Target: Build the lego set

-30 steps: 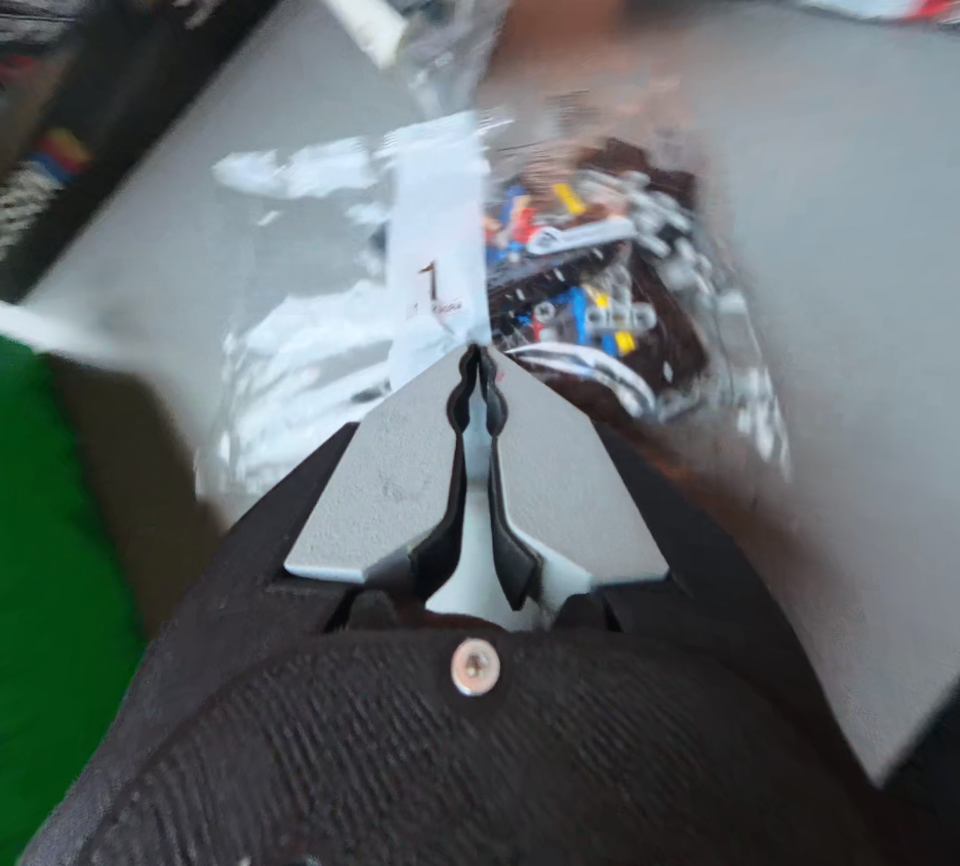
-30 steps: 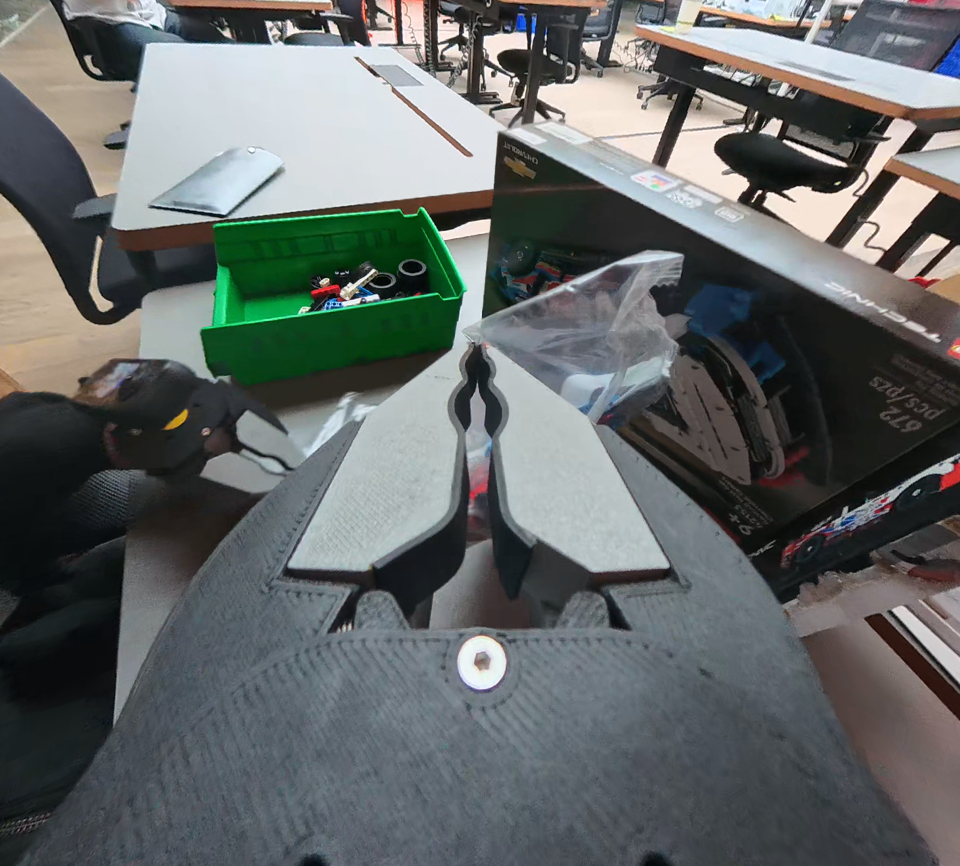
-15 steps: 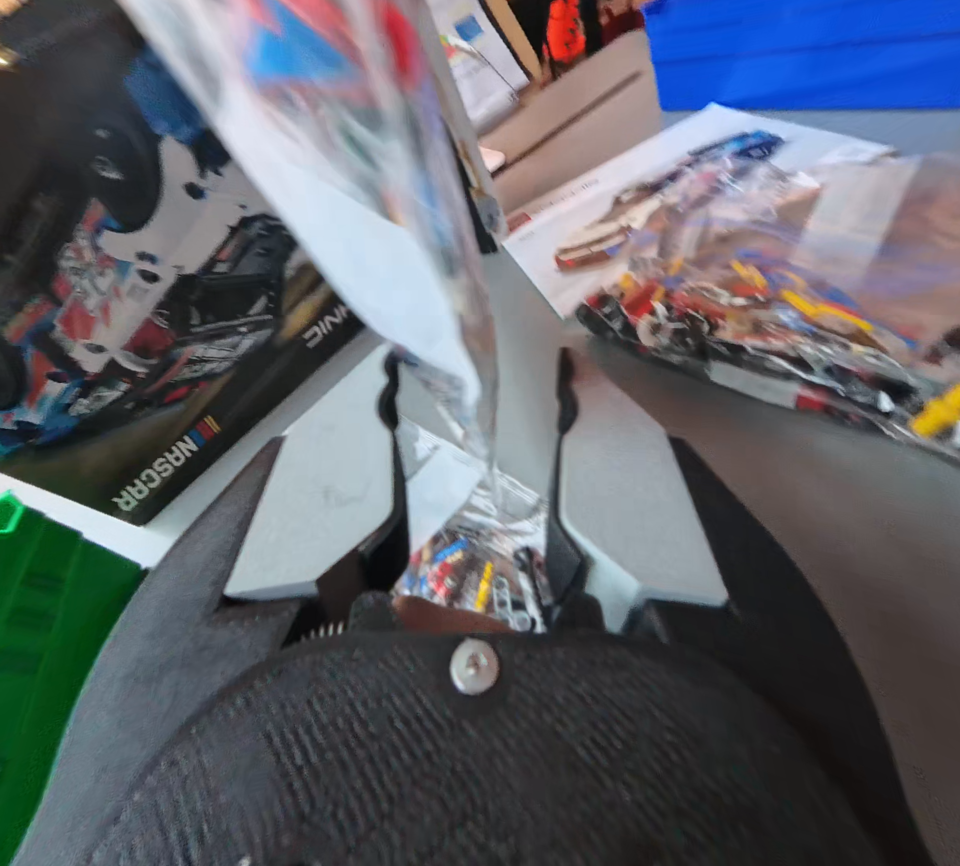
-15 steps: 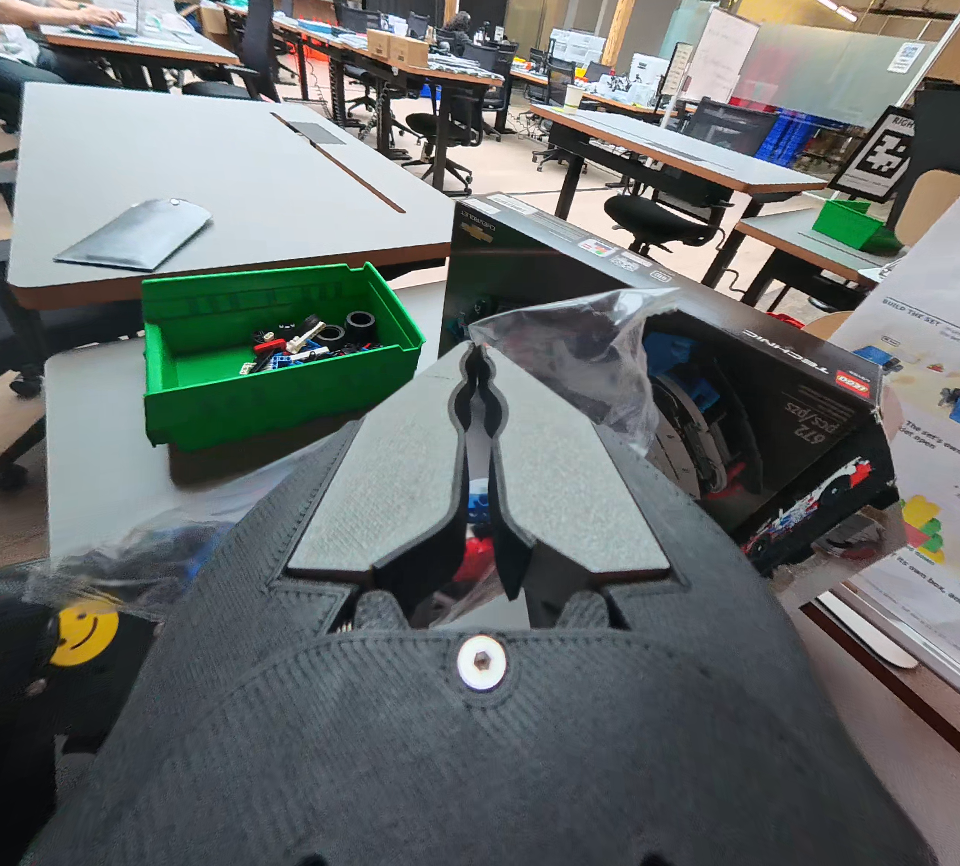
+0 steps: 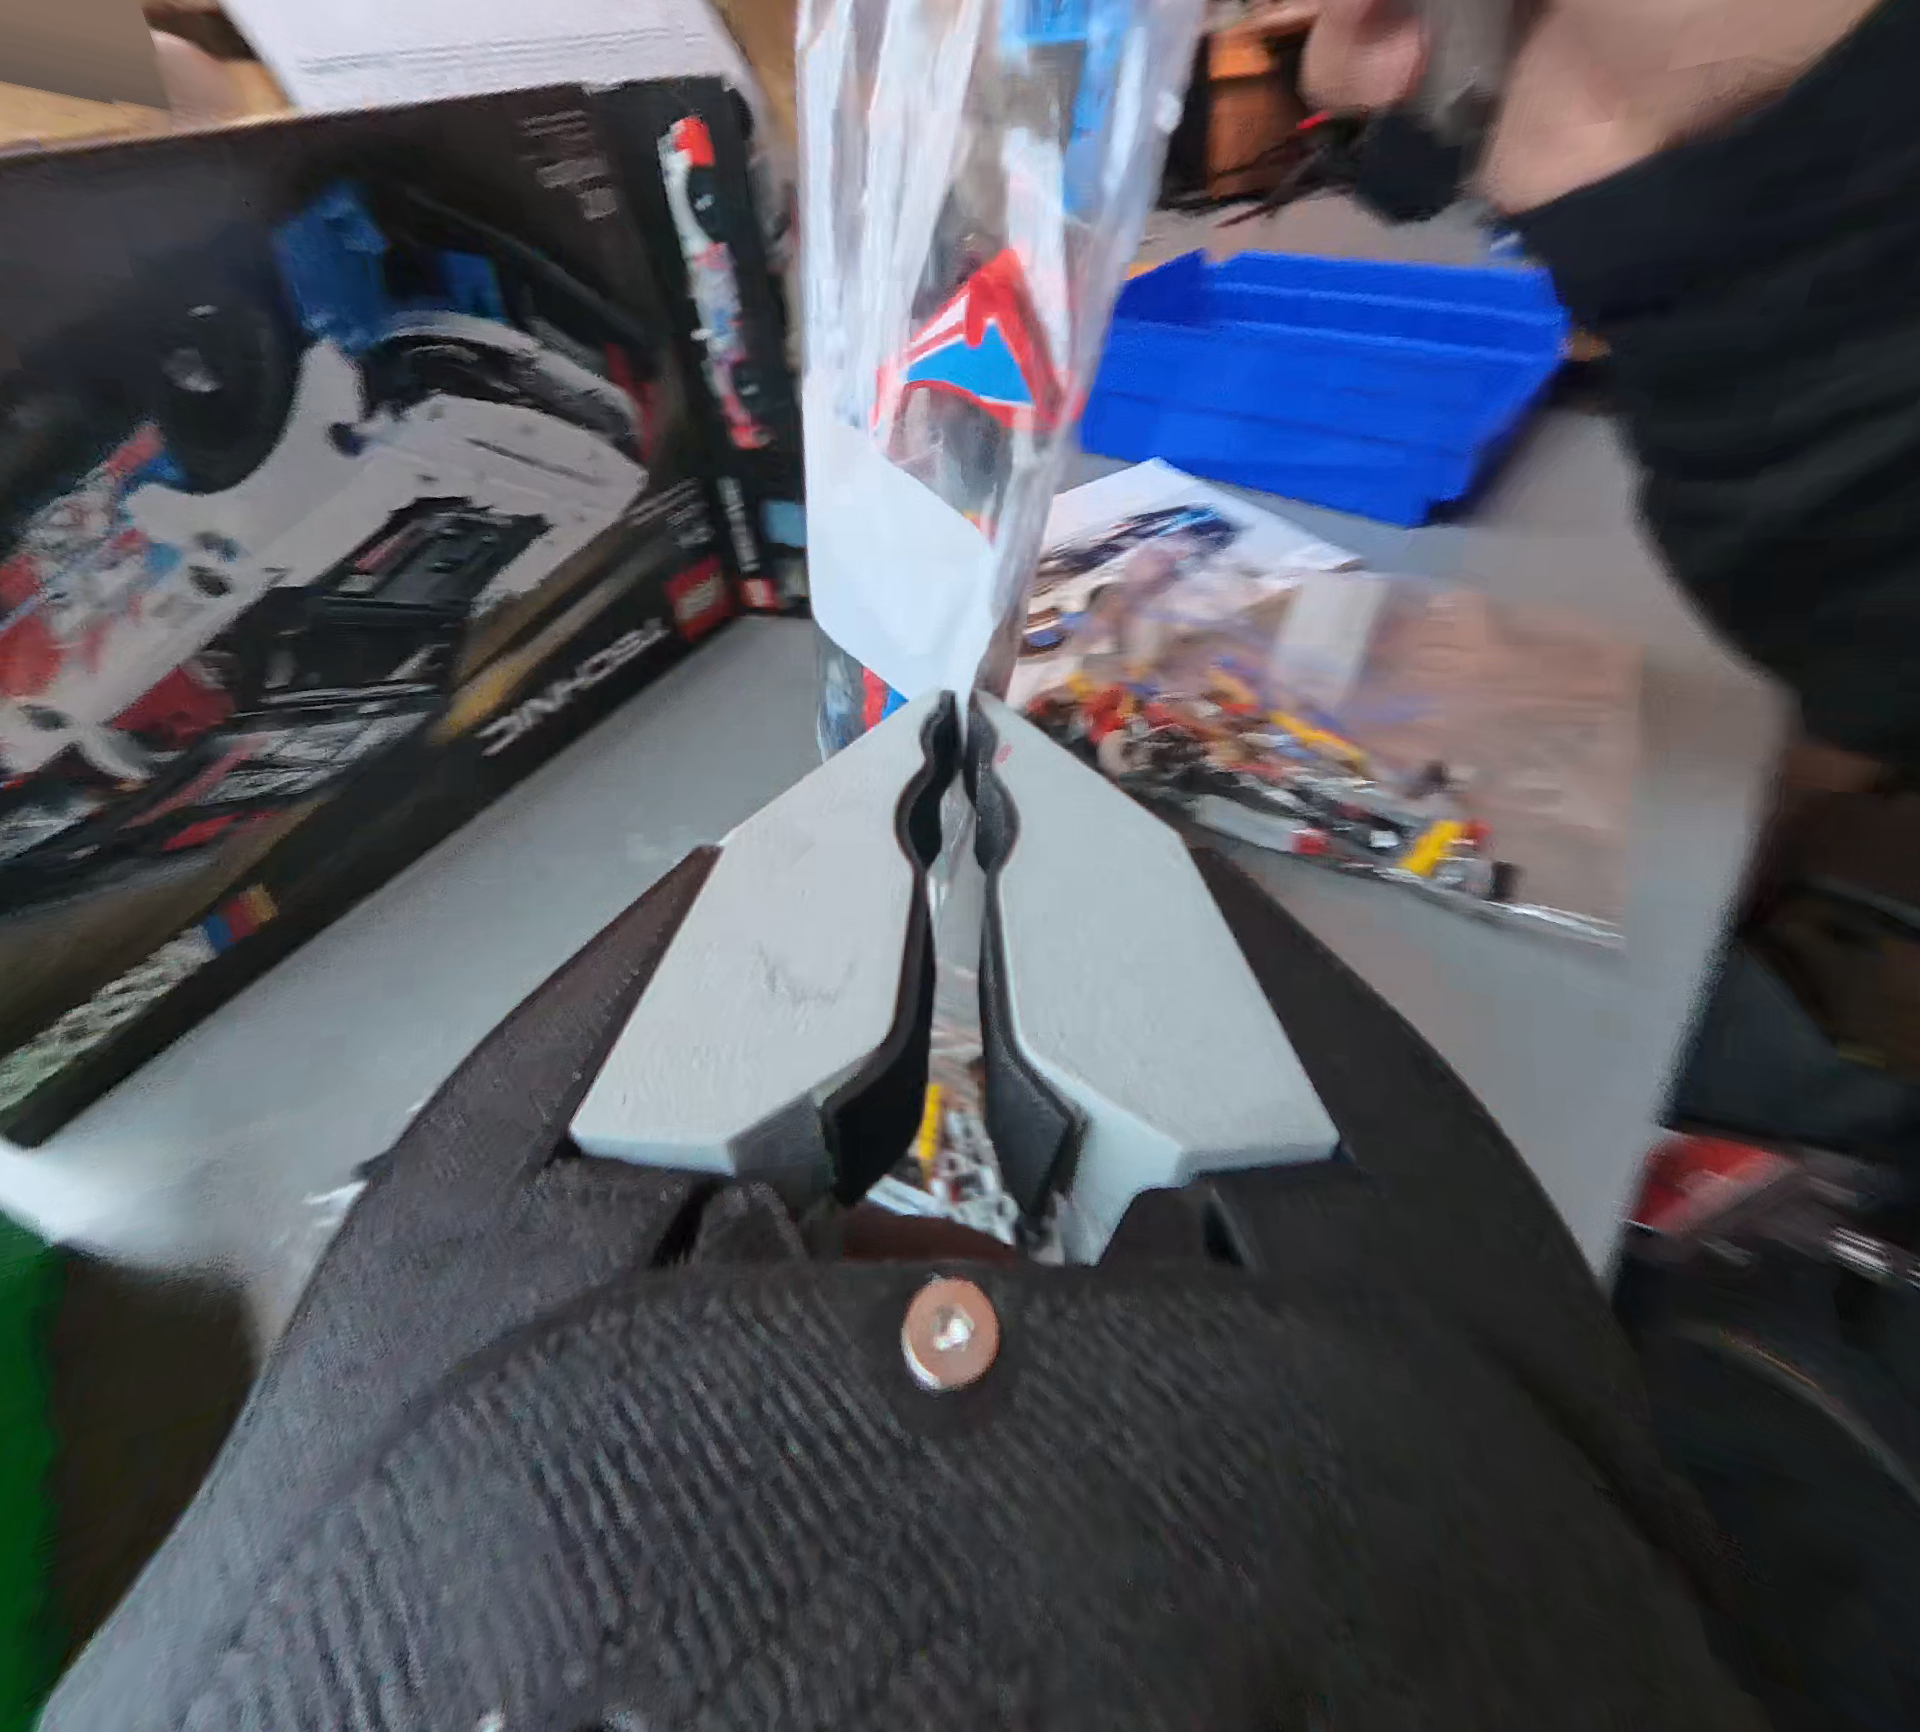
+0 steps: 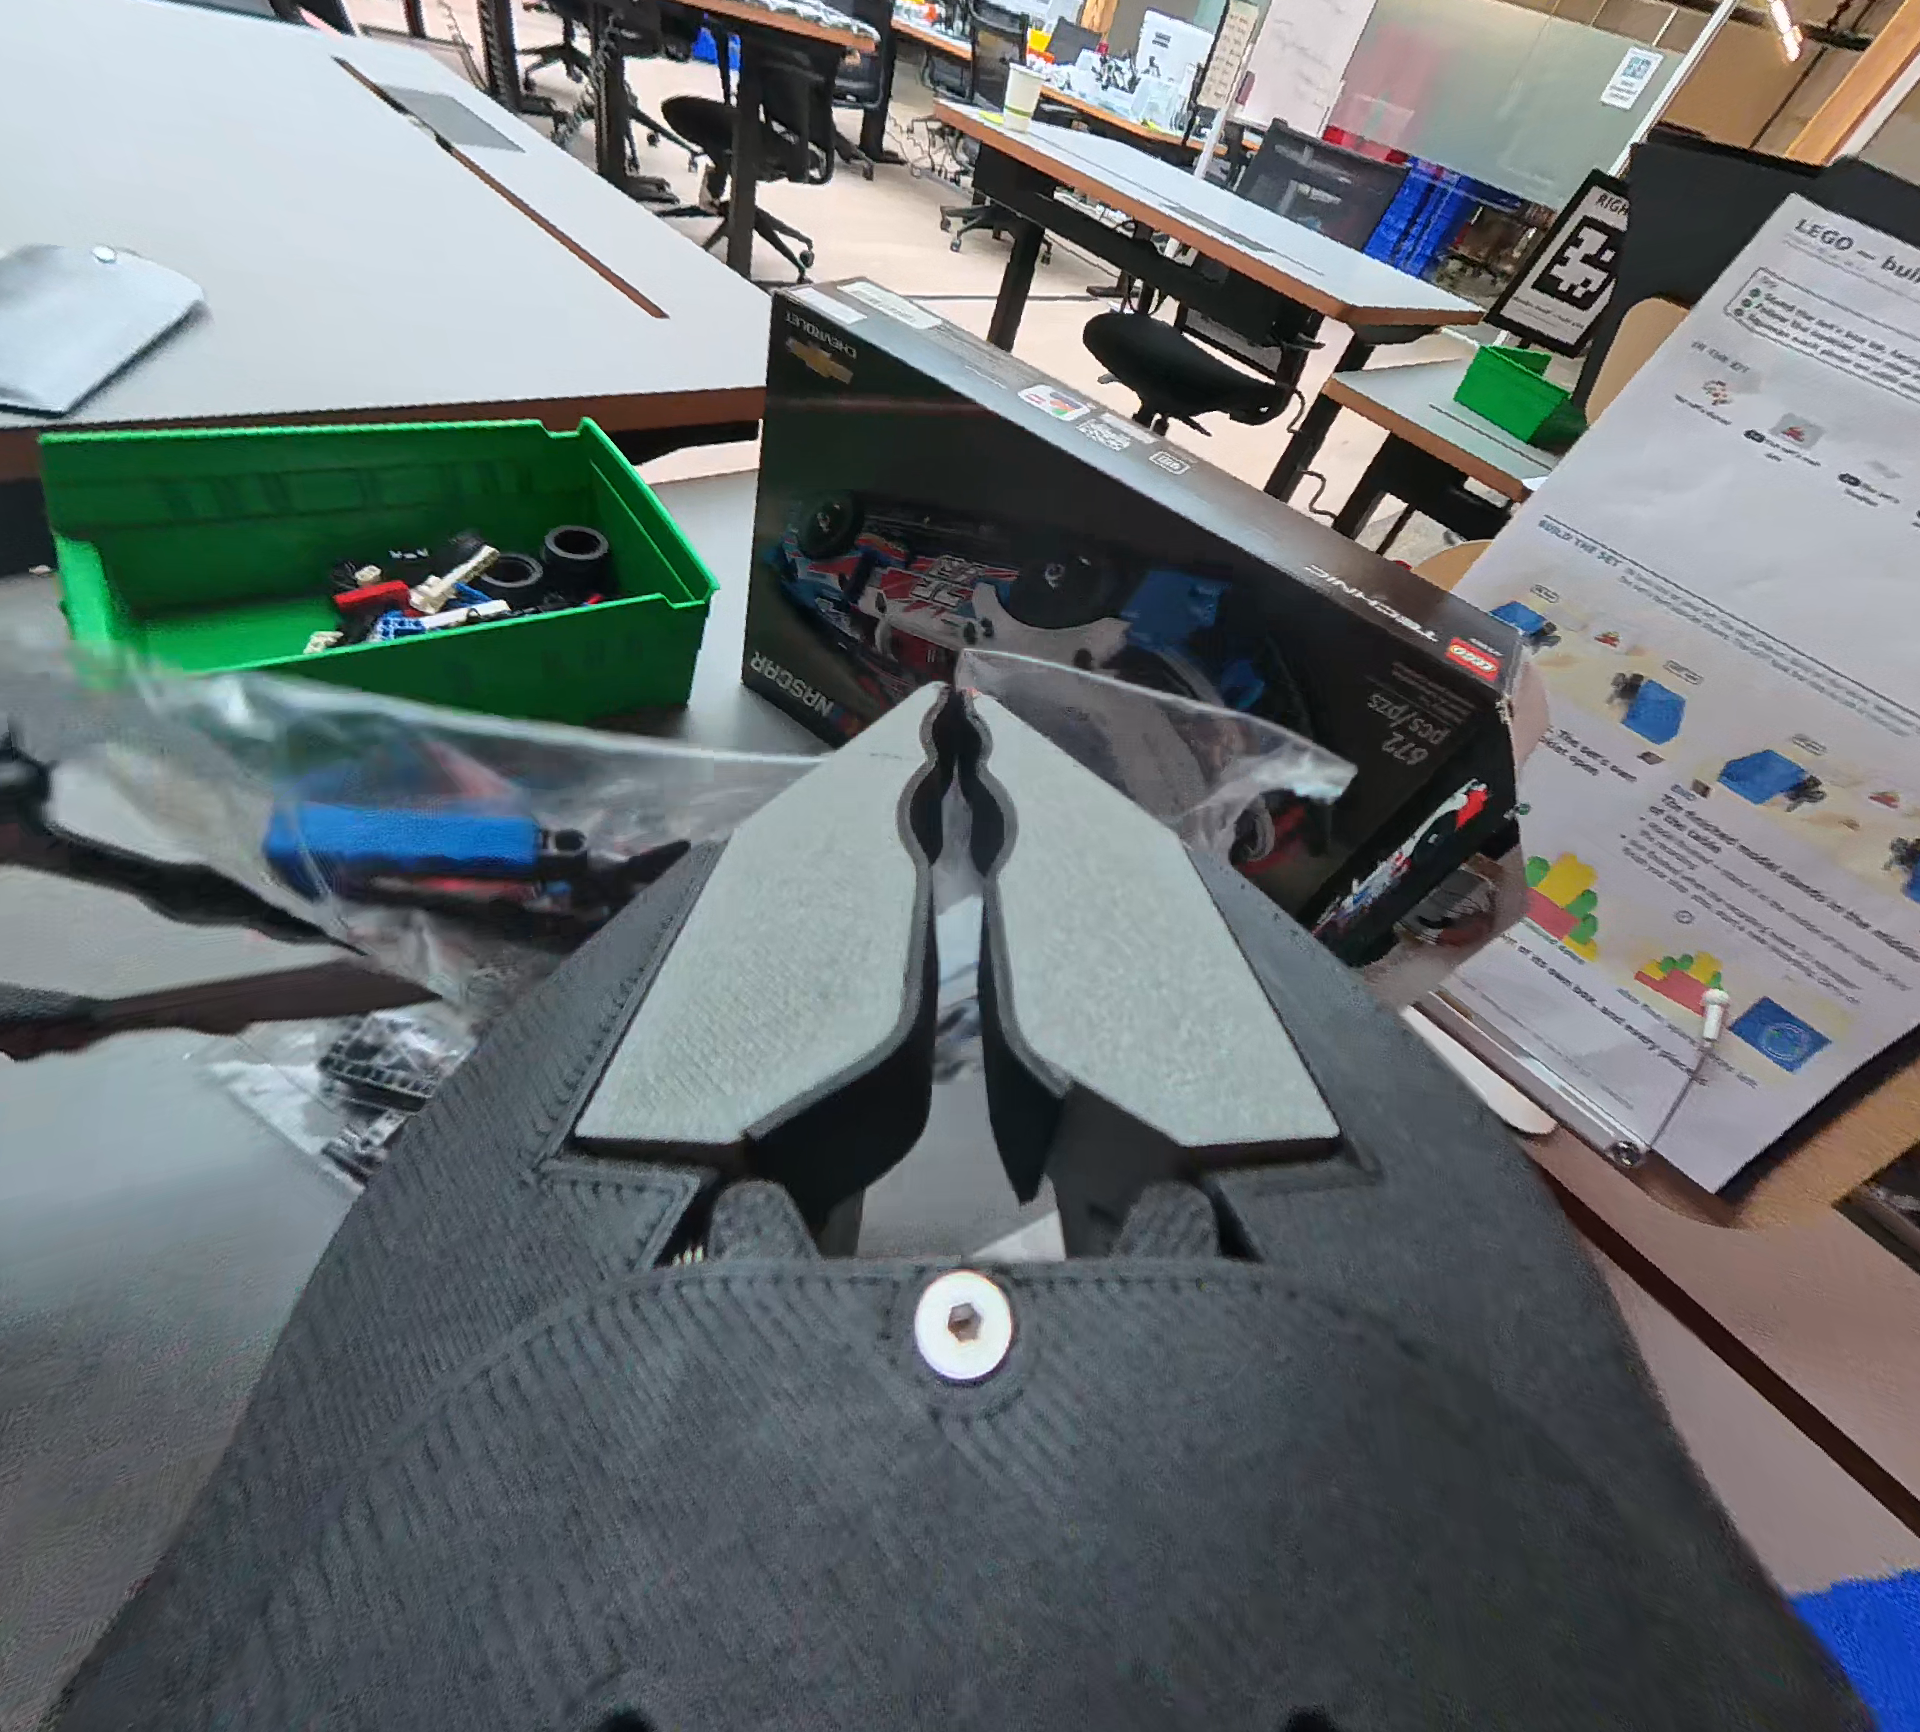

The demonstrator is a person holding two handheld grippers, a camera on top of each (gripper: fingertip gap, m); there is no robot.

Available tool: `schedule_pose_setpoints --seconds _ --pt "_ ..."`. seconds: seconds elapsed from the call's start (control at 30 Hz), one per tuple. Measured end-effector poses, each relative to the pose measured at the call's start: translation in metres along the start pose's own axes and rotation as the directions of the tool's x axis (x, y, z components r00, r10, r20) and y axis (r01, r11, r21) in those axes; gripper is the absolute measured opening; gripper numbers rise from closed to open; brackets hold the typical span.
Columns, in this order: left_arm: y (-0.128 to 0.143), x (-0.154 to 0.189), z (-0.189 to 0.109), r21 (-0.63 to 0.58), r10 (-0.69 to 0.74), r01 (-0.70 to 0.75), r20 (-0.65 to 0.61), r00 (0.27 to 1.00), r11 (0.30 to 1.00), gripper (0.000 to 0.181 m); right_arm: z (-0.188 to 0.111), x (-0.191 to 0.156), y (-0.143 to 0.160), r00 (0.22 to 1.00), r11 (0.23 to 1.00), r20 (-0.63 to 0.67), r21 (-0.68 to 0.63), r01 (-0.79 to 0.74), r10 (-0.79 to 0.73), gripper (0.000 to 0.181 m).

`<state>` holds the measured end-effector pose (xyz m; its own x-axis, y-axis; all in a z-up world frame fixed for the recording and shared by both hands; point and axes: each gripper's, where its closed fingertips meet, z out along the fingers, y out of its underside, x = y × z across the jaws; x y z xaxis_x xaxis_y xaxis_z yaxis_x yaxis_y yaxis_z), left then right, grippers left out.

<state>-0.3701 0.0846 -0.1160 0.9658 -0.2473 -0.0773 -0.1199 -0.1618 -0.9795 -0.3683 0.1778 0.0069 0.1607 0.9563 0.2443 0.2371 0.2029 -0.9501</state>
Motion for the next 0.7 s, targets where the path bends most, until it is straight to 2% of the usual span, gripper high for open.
schedule_pose_setpoints --seconds 0.07,0.17,0.27,0.4,0.47,0.57,0.7 --pt "-0.018 0.011 -0.016 0.016 -0.066 0.069 -0.136 0.988 0.997 0.0 -0.002 0.005 0.005 1.0 1.0 0.014 -0.026 0.007 -0.006 0.0" --pt "-0.033 0.028 -0.031 0.003 -0.199 0.213 -0.345 0.917 0.977 0.0 0.006 0.004 0.037 0.992 0.985 0.11 -0.165 -0.047 0.065 0.0" --pt "-0.03 0.033 -0.029 -0.028 -0.339 0.363 -0.433 0.835 0.931 0.0 0.019 0.0 0.076 0.967 0.961 0.192 -0.252 -0.118 0.169 0.0" --pt "-0.006 0.011 -0.016 -0.05 -0.482 0.504 -0.388 0.786 0.862 0.0 0.021 0.011 0.117 0.96 0.947 0.158 -0.263 -0.186 0.233 0.019" --pt "0.01 -0.002 -0.01 -0.067 -0.524 0.535 -0.34 0.781 0.842 0.0 0.013 0.003 0.123 0.941 0.947 0.213 -0.244 -0.209 0.263 0.03" --pt "0.024 -0.012 -0.006 -0.084 -0.52 0.519 -0.275 0.809 0.851 0.0 -0.001 -0.029 0.123 0.9 0.965 0.362 -0.183 -0.189 0.245 0.047" --pt "0.006 0.001 -0.008 -0.063 -0.529 0.545 -0.357 0.77 0.836 0.0 -0.012 -0.092 0.123 0.844 0.993 0.526 -0.11 -0.052 0.103 0.052"
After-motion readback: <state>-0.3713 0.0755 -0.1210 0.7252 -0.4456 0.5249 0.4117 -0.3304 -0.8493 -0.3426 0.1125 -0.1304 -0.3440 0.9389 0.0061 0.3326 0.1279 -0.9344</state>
